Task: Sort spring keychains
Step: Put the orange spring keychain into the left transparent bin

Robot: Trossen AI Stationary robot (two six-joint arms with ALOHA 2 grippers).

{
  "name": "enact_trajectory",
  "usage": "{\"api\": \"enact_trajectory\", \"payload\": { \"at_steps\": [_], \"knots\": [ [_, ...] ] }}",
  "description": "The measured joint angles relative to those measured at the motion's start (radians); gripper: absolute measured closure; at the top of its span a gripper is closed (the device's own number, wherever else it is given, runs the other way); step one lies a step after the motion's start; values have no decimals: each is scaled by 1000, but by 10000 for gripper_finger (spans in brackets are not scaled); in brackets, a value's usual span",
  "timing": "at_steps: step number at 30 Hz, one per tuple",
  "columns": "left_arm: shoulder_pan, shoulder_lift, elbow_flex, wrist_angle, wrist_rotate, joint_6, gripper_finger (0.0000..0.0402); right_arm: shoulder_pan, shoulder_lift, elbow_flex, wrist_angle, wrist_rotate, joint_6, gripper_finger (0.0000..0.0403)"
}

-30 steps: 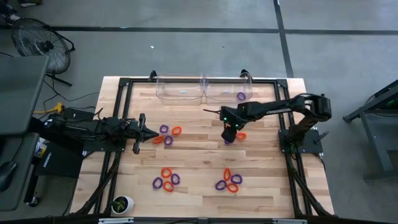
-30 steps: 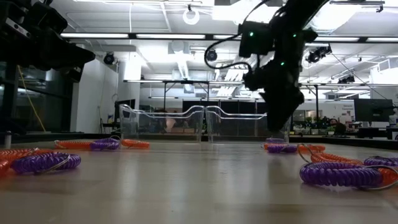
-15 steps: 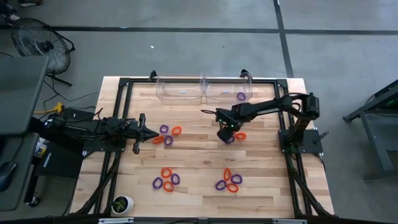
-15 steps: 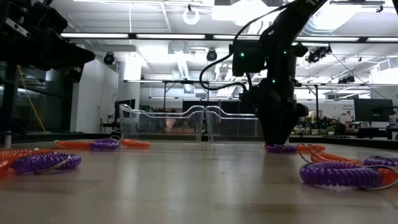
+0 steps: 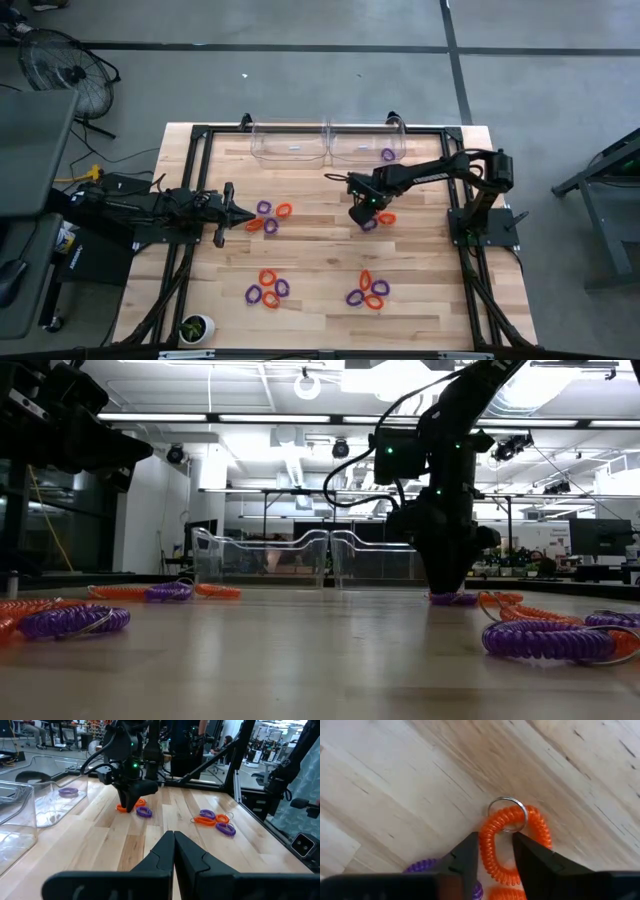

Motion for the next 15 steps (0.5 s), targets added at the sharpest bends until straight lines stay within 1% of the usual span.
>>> {"api": "enact_trajectory", "payload": {
  "at_steps": [6, 9, 15],
  "knots": [
    [0, 0, 0, 0, 0, 0, 401, -1, 1, 0, -12, 3, 0, 361],
    [0, 0, 0, 0, 0, 0, 401, 0, 1, 0, -14, 7, -1, 388],
    [0, 0, 0, 0, 0, 0, 401, 0, 1, 0, -14, 0, -2, 396]
  ]
}}
